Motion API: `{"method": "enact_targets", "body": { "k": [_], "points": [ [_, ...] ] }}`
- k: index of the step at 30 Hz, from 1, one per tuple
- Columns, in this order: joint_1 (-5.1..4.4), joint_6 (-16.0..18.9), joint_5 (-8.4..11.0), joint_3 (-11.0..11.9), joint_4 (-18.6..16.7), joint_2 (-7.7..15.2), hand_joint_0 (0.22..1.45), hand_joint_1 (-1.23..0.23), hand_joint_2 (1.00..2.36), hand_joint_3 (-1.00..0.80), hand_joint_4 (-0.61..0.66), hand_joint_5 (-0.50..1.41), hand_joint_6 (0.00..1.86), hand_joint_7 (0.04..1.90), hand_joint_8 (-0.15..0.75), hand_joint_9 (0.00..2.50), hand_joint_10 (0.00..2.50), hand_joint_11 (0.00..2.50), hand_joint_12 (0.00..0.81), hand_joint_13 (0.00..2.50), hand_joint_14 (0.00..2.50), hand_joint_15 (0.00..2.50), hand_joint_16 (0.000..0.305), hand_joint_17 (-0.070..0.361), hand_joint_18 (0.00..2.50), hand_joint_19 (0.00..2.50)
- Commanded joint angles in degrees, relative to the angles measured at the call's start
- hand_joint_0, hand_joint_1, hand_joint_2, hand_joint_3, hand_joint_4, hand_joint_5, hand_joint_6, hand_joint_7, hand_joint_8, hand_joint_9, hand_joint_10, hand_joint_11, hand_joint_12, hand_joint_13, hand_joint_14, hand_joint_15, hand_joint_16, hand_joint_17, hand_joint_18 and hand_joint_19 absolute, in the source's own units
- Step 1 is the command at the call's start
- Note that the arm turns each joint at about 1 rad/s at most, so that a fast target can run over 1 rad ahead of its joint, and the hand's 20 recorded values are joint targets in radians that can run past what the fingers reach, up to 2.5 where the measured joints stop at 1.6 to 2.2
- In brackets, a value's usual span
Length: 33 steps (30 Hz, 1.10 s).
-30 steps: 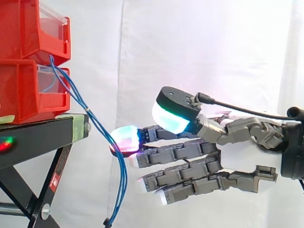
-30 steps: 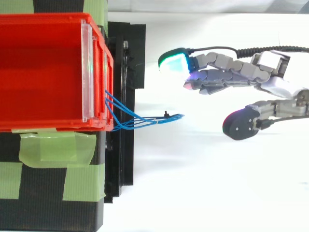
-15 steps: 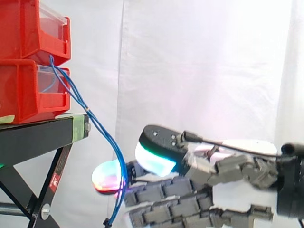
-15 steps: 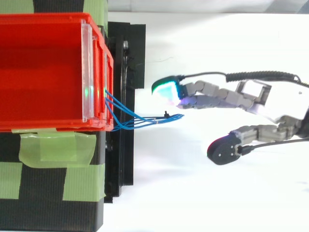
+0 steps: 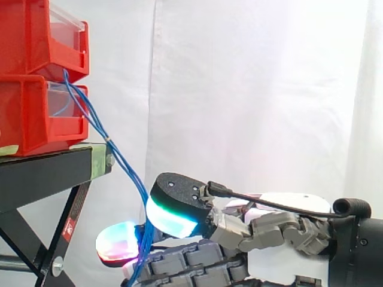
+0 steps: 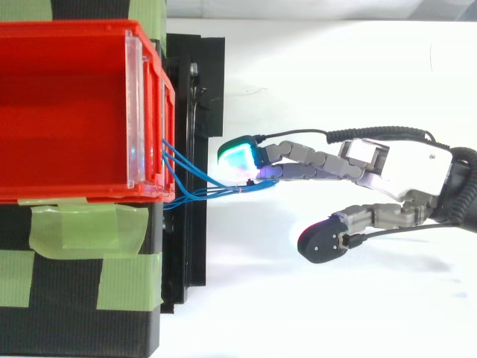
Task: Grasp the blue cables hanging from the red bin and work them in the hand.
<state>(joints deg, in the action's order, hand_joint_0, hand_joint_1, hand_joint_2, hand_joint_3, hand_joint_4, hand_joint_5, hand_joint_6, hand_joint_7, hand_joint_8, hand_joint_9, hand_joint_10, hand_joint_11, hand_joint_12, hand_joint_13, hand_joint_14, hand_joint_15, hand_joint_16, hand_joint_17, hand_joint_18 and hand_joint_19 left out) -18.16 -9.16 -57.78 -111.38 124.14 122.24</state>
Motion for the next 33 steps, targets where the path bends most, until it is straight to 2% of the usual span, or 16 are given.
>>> {"method": "enact_targets", "body": {
  "k": [1, 7, 13, 20, 25, 33],
  "points": [
    [-0.03, -0.3, 0.04, 0.0, 0.1, 0.0, 0.83, -0.53, 1.01, -0.88, 0.20, -0.27, 0.00, 0.64, 0.273, 0.32, 0.00, 0.07, 0.281, 0.25, 0.00, 0.10, 0.035, 0.080, 0.19, 0.10],
    [-0.03, 0.0, -0.40, 0.0, 0.1, 0.0, 0.83, -0.53, 1.01, -0.88, 0.20, -0.27, 0.00, 0.64, 0.274, 0.33, 0.00, 0.09, 0.279, 0.25, 0.00, 0.10, 0.035, 0.078, 0.18, 0.10],
    [0.58, -0.1, -1.89, 1.8, 0.7, 0.0, 0.83, -0.53, 1.00, -0.88, 0.20, -0.27, 0.00, 0.64, 0.281, 0.38, 0.00, 0.18, 0.278, 0.25, 0.00, 0.10, 0.034, 0.077, 0.18, 0.10],
    [0.84, -1.0, -3.48, 4.6, 4.3, 0.0, 0.83, -0.53, 1.01, -0.87, 0.22, -0.25, 0.00, 0.65, 0.328, 0.65, 0.01, 0.55, 0.307, 0.36, 0.00, 0.18, 0.036, 0.081, 0.26, 0.13],
    [0.84, -1.7, -3.65, 4.7, 4.4, 0.0, 0.83, -0.53, 1.01, -0.87, 0.22, -0.25, 0.01, 0.65, 0.339, 0.75, 0.02, 0.74, 0.337, 0.47, 0.01, 0.27, 0.038, 0.087, 0.34, 0.18],
    [0.84, -1.6, -3.56, 4.7, 6.2, 0.0, 0.84, -0.52, 1.01, -0.86, 0.22, -0.23, 0.01, 0.66, 0.347, 0.90, 0.02, 1.09, 0.429, 0.82, 0.02, 0.66, 0.046, 0.104, 0.55, 0.35]
  ]
}}
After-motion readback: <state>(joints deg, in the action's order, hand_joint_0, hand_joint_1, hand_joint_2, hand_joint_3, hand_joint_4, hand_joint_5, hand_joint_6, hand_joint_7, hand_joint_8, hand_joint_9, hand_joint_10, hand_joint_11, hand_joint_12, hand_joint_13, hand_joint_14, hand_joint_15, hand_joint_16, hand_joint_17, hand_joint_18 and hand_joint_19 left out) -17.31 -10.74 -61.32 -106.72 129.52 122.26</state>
